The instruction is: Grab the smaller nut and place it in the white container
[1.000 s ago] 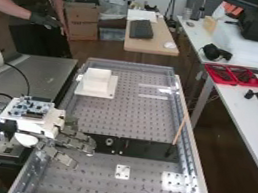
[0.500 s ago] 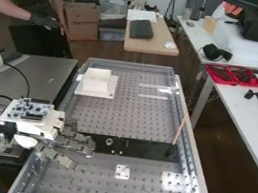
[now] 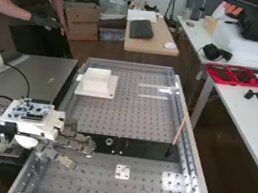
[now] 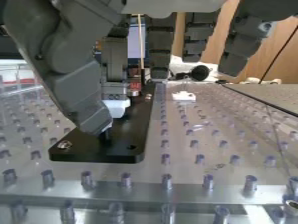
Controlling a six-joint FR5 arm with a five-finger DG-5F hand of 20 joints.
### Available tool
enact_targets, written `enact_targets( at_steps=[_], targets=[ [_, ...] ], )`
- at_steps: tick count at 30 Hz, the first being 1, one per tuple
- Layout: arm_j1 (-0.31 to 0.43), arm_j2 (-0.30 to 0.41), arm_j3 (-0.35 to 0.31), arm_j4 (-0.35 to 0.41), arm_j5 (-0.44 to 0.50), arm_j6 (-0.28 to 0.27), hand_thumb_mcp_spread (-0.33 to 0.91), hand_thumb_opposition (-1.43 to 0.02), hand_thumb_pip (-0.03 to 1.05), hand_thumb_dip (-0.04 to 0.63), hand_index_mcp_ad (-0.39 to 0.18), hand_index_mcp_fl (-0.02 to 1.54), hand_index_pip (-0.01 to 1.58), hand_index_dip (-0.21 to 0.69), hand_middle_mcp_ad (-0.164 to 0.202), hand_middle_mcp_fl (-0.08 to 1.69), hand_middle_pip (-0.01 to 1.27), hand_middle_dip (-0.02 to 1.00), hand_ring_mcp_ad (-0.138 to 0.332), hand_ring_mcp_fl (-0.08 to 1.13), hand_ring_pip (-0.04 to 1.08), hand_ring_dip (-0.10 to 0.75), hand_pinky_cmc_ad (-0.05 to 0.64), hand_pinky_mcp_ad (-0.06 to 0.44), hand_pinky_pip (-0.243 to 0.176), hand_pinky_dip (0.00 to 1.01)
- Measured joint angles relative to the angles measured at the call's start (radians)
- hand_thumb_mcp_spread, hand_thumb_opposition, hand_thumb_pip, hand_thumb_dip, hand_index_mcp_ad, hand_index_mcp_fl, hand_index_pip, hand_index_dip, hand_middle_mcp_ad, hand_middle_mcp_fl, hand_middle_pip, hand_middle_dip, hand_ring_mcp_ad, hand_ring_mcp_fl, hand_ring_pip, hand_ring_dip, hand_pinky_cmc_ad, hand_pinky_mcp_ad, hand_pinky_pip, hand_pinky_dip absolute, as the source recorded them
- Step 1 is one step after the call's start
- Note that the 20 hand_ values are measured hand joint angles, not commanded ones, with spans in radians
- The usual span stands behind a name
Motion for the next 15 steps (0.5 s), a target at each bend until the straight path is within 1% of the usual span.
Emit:
enact_targets(
  at_steps=[15],
  targets=[
    [0.001,-0.008,0.006,-0.005,0.001,-0.014,0.38,-0.81,0.80,0.206,-0.208,0.05,1.55,0.113,0.075,0.16,0.13,0.24,0.140,0.00,0.09,0.091,0.346,0.295,-0.021,0.18]
  ],
)
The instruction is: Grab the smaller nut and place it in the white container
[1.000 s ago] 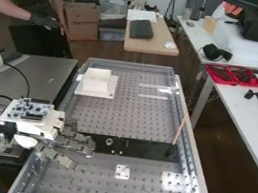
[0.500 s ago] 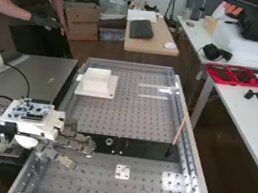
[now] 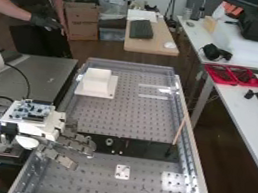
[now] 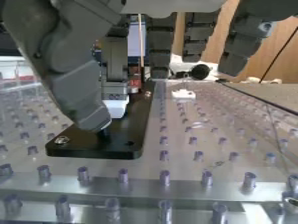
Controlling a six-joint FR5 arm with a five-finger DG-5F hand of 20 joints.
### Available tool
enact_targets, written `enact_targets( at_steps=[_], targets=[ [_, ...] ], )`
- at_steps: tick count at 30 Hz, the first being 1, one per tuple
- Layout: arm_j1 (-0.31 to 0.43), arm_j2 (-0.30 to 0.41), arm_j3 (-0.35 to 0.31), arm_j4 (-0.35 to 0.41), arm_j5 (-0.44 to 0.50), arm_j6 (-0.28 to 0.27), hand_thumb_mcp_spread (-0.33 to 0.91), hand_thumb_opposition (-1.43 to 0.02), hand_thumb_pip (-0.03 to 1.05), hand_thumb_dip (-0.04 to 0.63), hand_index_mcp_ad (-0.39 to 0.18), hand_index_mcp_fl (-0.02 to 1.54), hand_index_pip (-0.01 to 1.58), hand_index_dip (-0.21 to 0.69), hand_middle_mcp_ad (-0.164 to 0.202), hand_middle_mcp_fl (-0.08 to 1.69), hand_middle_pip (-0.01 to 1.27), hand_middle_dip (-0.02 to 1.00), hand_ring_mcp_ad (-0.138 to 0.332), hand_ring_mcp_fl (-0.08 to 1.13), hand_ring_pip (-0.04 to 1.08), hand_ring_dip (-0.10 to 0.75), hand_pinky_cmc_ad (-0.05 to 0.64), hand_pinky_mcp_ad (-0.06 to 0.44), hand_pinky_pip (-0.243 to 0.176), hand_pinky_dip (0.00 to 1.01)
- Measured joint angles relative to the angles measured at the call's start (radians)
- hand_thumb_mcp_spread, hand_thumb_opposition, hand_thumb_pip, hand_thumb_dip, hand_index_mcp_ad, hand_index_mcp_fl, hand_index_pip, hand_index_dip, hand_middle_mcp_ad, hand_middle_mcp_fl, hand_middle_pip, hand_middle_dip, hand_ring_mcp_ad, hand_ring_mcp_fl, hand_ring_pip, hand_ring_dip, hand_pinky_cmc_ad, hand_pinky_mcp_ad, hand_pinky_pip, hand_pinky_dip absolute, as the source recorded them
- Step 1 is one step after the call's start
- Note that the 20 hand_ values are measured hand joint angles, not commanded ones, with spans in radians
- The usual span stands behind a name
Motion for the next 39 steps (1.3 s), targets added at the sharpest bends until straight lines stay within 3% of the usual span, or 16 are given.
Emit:
enact_targets(
  at_steps=[39],
  targets=[
    [0.002,-0.016,0.012,-0.006,0.003,-0.008,0.37,-0.81,0.77,0.204,-0.215,0.11,1.56,0.113,0.077,0.17,0.13,0.24,0.140,0.00,0.09,0.091,0.346,0.295,-0.021,0.18]
  ],
)
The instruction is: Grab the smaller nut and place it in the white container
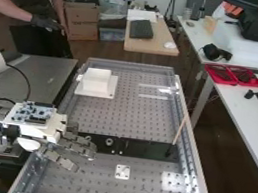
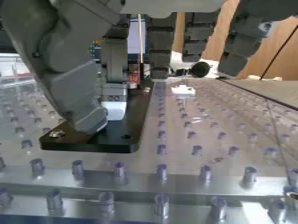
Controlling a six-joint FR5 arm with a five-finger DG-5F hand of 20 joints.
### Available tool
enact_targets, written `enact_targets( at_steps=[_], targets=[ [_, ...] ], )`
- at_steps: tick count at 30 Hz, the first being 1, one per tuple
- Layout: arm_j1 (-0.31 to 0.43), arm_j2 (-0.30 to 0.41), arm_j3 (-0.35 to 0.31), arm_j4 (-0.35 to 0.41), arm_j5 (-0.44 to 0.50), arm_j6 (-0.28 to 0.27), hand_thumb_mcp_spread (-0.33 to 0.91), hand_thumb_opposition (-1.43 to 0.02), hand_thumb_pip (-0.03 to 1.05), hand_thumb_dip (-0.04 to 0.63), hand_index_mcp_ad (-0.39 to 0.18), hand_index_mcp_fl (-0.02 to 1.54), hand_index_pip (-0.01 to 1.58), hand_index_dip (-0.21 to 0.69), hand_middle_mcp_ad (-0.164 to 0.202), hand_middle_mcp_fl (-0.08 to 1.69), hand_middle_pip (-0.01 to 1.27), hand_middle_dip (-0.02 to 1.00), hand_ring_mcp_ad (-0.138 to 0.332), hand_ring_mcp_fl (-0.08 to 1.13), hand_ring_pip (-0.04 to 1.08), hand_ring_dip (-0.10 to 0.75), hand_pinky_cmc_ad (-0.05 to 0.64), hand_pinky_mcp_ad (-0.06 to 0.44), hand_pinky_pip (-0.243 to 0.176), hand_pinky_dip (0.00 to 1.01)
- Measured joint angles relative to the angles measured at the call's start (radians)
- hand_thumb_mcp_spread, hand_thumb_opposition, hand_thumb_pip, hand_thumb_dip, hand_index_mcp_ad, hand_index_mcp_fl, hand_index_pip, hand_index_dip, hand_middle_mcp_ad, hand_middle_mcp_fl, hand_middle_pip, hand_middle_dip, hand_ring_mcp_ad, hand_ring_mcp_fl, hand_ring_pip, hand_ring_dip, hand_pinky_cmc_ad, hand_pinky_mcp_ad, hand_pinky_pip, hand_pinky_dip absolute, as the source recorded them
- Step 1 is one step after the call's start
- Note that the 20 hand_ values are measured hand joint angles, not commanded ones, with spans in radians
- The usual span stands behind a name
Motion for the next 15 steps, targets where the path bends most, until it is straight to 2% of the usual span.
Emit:
enact_targets(
  at_steps=[15],
  targets=[
    [0.004,0.002,-0.002,0.002,0.003,0.005,0.37,-0.81,0.76,0.204,-0.199,0.16,1.56,0.113,0.073,0.18,0.13,0.24,0.131,0.00,0.09,0.091,0.346,0.295,-0.021,0.18]
  ],
)
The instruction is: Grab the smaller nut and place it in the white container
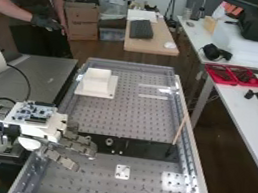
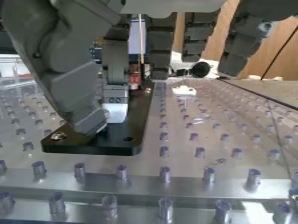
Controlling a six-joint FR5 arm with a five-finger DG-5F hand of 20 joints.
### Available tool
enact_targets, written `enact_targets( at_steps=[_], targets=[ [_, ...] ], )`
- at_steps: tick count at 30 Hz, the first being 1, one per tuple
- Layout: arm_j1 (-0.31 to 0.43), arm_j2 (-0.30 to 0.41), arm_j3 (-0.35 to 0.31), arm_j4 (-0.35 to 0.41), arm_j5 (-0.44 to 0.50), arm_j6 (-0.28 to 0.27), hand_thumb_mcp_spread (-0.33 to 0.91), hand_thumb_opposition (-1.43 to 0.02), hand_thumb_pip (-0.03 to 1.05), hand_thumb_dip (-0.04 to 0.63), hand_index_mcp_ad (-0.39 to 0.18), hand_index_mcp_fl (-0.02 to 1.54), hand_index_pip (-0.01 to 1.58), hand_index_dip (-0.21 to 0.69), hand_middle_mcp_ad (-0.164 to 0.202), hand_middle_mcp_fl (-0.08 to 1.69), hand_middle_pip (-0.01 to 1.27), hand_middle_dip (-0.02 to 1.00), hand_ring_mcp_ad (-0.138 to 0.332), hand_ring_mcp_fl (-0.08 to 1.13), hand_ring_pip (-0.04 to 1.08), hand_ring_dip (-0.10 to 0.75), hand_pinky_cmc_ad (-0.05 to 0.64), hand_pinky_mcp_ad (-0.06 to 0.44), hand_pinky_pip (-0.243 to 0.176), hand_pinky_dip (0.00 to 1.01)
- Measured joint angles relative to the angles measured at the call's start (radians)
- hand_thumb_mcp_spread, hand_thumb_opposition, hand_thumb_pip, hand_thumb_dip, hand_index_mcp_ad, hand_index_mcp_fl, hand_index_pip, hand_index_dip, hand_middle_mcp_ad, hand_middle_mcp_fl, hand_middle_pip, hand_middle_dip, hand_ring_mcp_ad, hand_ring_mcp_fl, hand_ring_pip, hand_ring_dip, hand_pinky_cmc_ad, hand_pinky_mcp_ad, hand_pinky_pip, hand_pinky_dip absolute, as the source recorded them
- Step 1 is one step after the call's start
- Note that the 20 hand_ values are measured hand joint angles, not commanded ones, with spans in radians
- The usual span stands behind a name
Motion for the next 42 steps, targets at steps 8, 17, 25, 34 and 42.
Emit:
enact_targets(
  at_steps=[8,17,25,34,42],
  targets=[
    [0.001,-0.001,-0.004,0.008,0.001,0.004,0.39,-0.81,0.75,0.204,-0.197,0.16,1.56,0.113,0.075,0.20,0.13,0.24,0.133,0.00,0.09,0.091,0.346,0.295,-0.021,0.18],
    [0.002,0.000,-0.005,0.011,0.003,0.004,0.38,-0.81,0.74,0.204,-0.195,0.19,1.56,0.110,0.065,0.20,0.13,0.24,0.126,0.00,0.10,0.093,0.344,0.295,-0.021,0.18],
    [0.003,0.003,0.003,-0.002,0.000,-0.002,0.38,-0.82,0.74,0.202,-0.185,0.21,1.54,0.110,0.066,0.20,0.13,0.24,0.126,0.00,0.10,0.093,0.340,0.295,-0.012,0.18],
    [0.006,0.009,0.013,-0.011,-0.007,-0.003,0.38,-0.84,0.72,0.202,-0.185,0.23,1.54,0.110,0.066,0.20,0.13,0.24,0.126,0.00,0.10,0.093,0.340,0.295,-0.012,0.18],
    [0.024,0.057,0.016,-0.040,-0.021,-0.005,0.38,-0.84,0.72,0.206,-0.185,0.23,1.54,0.110,0.066,0.22,0.13,0.24,0.126,0.00,0.10,0.093,0.340,0.295,-0.012,0.18]
  ],
)
